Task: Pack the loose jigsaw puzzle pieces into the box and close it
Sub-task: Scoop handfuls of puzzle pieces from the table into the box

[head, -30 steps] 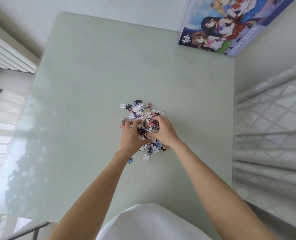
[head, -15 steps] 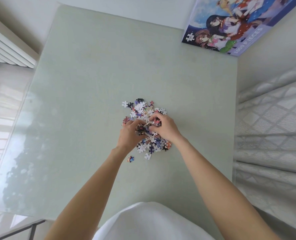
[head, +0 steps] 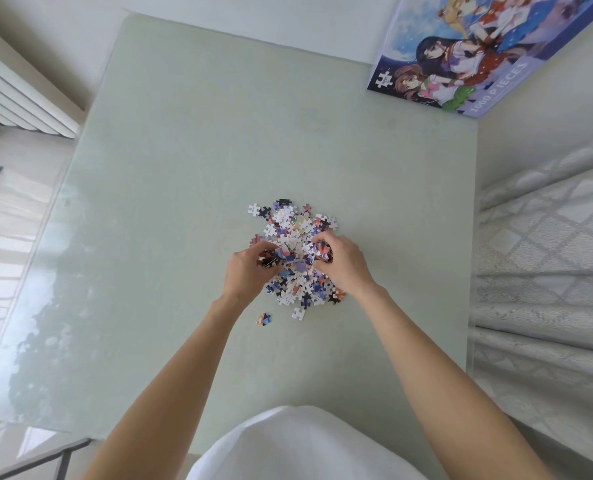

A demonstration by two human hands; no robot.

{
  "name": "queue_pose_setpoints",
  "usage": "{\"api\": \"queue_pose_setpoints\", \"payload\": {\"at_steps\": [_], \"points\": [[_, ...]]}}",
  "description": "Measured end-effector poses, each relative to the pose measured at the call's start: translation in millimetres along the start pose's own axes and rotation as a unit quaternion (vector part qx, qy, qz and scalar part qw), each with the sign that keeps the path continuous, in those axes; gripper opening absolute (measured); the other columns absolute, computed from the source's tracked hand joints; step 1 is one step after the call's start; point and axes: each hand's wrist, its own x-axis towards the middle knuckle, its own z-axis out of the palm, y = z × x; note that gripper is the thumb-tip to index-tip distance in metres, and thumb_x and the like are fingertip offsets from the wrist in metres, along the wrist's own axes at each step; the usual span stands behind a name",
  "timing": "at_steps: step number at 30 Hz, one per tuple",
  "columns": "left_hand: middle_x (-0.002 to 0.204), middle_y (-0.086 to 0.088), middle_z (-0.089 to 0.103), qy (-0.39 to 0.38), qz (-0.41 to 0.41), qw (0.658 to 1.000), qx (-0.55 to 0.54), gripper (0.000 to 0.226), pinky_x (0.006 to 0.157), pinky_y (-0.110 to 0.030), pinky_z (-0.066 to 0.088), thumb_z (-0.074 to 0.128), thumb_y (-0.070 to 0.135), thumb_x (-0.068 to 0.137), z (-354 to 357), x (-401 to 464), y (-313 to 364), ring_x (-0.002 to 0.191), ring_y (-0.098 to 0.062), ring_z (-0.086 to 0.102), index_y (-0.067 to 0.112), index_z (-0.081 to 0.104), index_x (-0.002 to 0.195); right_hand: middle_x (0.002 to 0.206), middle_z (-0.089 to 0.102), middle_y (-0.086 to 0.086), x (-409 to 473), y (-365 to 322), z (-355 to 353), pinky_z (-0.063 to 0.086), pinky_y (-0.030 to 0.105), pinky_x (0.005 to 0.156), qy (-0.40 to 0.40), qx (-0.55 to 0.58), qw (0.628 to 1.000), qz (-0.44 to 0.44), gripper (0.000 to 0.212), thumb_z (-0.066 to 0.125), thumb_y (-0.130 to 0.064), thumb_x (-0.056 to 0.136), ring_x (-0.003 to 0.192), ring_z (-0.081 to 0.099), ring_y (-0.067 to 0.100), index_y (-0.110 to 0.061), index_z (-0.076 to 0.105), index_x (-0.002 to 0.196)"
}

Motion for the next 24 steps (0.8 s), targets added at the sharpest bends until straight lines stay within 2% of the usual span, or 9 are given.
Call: {"api": "queue_pose_setpoints", "payload": {"at_steps": [3, 4, 7, 11, 14, 17, 20, 22, 24], "points": [[0.084, 0.005, 0.065, 0.009, 0.007, 1.0, -0.018, 0.027, 0.072, -0.025, 0.051, 0.074, 0.013, 0.076, -2, -2, 3, 0.073, -0.016, 0.064, 0.018, 0.066, 0.102, 0.108, 0.062, 0.005, -4, -2, 0, 0.036, 0.025, 0.07, 0.014, 0.001, 1.0, -0.009, 0.032, 0.067, -0.017, 0.084, 0.068, 0.05, 0.01, -0.023, 0.055, 0.112], [0.082, 0.006, 0.065, 0.008, 0.009, 1.0, -0.019, 0.025, 0.072, -0.025, 0.052, 0.074, 0.013, 0.076, -4, -2, 4, 0.073, -0.015, 0.064, 0.019, 0.067, 0.1, 0.106, 0.063, 0.004, -5, -2, -2, 0.036, 0.025, 0.069, 0.024, 0.005, 1.0, -0.012, 0.031, 0.067, -0.017, 0.084, 0.065, 0.048, 0.008, -0.024, 0.055, 0.111], [0.081, 0.005, 0.065, 0.01, 0.011, 1.0, -0.021, 0.021, 0.07, -0.025, 0.053, 0.074, 0.015, 0.077, -8, -6, 3, 0.073, -0.013, 0.063, 0.02, 0.067, 0.095, 0.098, 0.062, 0.0, -10, -3, -7, 0.035, 0.024, 0.066, 0.067, 0.023, 0.997, -0.027, 0.029, 0.066, -0.015, 0.084, 0.079, 0.054, 0.015, -0.025, 0.056, 0.109], [0.083, 0.002, 0.068, 0.013, 0.001, 0.999, -0.033, 0.019, 0.067, -0.024, 0.055, 0.073, 0.011, 0.078, -13, -13, -1, 0.067, -0.012, 0.064, 0.019, 0.067, 0.095, 0.094, 0.062, -0.001, -16, -1, -12, 0.033, 0.022, 0.062, 0.094, 0.04, 0.994, -0.037, 0.029, 0.067, -0.015, 0.082, 0.075, 0.052, 0.012, -0.027, 0.057, 0.107], [0.082, 0.002, 0.068, 0.012, -0.008, 0.999, -0.047, 0.02, 0.064, -0.022, 0.056, 0.073, 0.01, 0.078, -16, -18, 1, 0.065, -0.013, 0.065, 0.019, 0.067, 0.094, 0.083, 0.057, -0.011, -21, 0, -14, 0.031, 0.015, 0.055, 0.085, 0.06, 0.994, -0.025, 0.027, 0.068, -0.016, 0.082, 0.056, 0.042, -0.002, -0.024, 0.059, 0.106], [0.082, 0.003, 0.068, 0.012, -0.002, 0.999, -0.039, 0.018, 0.061, -0.018, 0.053, 0.073, 0.012, 0.078, -19, -22, 8, 0.064, -0.013, 0.065, 0.02, 0.067, 0.094, 0.081, 0.059, -0.008, -24, 4, -13, 0.031, 0.013, 0.049, 0.081, 0.094, 0.992, -0.005, 0.025, 0.069, -0.019, 0.081, 0.042, 0.032, 0.004, -0.025, 0.059, 0.103], [0.078, 0.005, 0.068, 0.01, 0.006, 0.999, -0.03, 0.016, 0.062, -0.023, 0.054, 0.073, 0.014, 0.077, -20, -25, 16, 0.061, -0.012, 0.065, 0.022, 0.067, 0.091, 0.087, 0.068, 0.002, -27, 8, -16, 0.043, 0.027, 0.057, 0.092, 0.133, 0.987, 0.002, 0.025, 0.072, -0.022, 0.079, 0.048, 0.041, 0.019, -0.029, 0.06, 0.099], [0.077, 0.006, 0.069, 0.01, 0.01, 0.999, -0.029, 0.016, 0.064, -0.028, 0.055, 0.073, 0.015, 0.077, -20, -25, 24, 0.06, -0.013, 0.065, 0.023, 0.066, 0.089, 0.087, 0.067, 0.001, -28, 10, -23, 0.048, 0.032, 0.069, 0.096, 0.161, 0.982, 0.004, 0.025, 0.073, -0.023, 0.077, 0.063, 0.053, 0.027, -0.03, 0.063, 0.098], [0.078, 0.005, 0.07, 0.005, 0.01, 0.999, -0.037, 0.016, 0.066, -0.029, 0.056, 0.074, 0.016, 0.077, -19, -24, 33, 0.061, -0.012, 0.066, 0.026, 0.066, 0.088, 0.083, 0.062, -0.005, -30, 11, -34, 0.048, 0.031, 0.074, 0.092, 0.191, 0.977, -0.007, 0.026, 0.075, -0.021, 0.076, 0.07, 0.055, 0.023, -0.029, 0.064, 0.098]]}}
